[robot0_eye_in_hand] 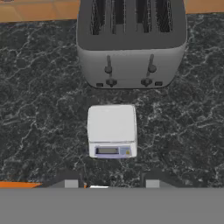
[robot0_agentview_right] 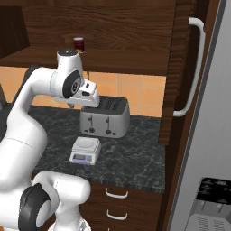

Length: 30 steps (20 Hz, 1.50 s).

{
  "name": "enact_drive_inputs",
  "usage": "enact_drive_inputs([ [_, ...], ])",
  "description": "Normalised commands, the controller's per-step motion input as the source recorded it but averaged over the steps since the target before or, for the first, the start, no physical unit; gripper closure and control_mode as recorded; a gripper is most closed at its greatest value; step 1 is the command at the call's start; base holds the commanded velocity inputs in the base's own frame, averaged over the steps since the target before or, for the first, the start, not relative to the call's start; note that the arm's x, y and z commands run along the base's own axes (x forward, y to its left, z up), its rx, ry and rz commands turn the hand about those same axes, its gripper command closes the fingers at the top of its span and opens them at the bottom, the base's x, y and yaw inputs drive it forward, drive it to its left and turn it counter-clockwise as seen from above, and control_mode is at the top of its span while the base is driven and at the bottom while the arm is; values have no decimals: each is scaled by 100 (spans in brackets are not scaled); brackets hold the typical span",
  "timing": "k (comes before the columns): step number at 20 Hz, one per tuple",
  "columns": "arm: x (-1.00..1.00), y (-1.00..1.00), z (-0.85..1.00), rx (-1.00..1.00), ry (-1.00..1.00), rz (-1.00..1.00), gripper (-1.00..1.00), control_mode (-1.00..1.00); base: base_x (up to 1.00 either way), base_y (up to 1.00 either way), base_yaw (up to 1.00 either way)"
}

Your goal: Pick the bar and place it on the digital scale for weighing, and close the cabinet.

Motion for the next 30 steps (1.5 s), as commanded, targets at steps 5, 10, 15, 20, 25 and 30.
enact_drive_inputs([
  [5,-35,0,0,0,-7,0,-100,-100,0,0,0],
  [10,-47,11,42,0,-29,0,-100,-100,0,0,0],
  [15,-34,26,67,0,-40,0,-100,-100,0,0,0],
  [20,-18,18,62,-1,-39,0,-100,-100,0,0,0],
  [25,-3,1,56,0,-25,0,-100,-100,0,0,0],
  [30,0,7,66,-3,-16,0,-100,-100,0,0,0],
])
